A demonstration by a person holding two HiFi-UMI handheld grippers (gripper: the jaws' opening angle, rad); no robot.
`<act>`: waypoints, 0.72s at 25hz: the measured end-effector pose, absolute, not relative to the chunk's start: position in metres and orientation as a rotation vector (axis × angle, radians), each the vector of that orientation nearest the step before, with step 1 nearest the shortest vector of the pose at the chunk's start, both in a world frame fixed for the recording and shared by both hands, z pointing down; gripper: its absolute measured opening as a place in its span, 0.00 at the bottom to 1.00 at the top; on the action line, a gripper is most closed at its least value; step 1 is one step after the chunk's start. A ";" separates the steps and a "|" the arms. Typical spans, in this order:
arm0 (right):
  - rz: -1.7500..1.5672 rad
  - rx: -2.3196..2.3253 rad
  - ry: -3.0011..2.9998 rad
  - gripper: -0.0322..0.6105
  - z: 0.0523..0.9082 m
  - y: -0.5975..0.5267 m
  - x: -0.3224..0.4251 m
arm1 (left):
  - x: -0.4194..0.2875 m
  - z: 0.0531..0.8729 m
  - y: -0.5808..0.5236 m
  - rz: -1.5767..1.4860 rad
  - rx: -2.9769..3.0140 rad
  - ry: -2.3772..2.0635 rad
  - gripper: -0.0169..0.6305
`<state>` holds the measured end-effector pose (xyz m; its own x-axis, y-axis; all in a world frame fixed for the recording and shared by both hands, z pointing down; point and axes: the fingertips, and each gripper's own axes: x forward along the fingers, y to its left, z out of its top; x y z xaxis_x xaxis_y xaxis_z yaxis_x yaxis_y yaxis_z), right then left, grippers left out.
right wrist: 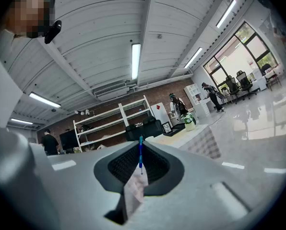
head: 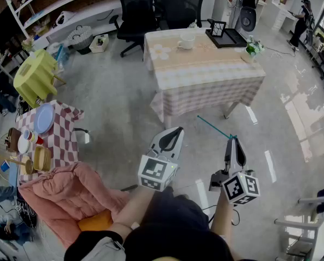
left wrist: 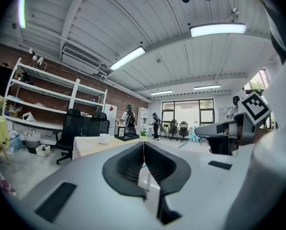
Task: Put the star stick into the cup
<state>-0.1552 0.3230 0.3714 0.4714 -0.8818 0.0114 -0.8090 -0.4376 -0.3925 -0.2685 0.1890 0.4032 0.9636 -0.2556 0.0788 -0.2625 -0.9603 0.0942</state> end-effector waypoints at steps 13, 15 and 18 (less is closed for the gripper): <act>-0.300 -2.381 1.396 0.08 0.369 0.310 -0.153 | -0.267 0.390 0.171 0.084 3.020 -0.392 0.05; -0.302 -2.384 1.401 0.08 0.371 0.304 -0.153 | -0.266 0.392 0.167 0.081 3.019 -0.390 0.05; -0.300 -2.387 1.401 0.08 0.375 0.297 -0.155 | -0.267 0.398 0.163 0.085 3.016 -0.375 0.05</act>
<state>-0.1555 0.2970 0.3751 0.4869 -0.8735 0.0031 -0.7982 -0.4463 -0.4046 -0.2666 0.1626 0.3984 0.9681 -0.2415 0.0677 -0.2471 -0.9645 0.0930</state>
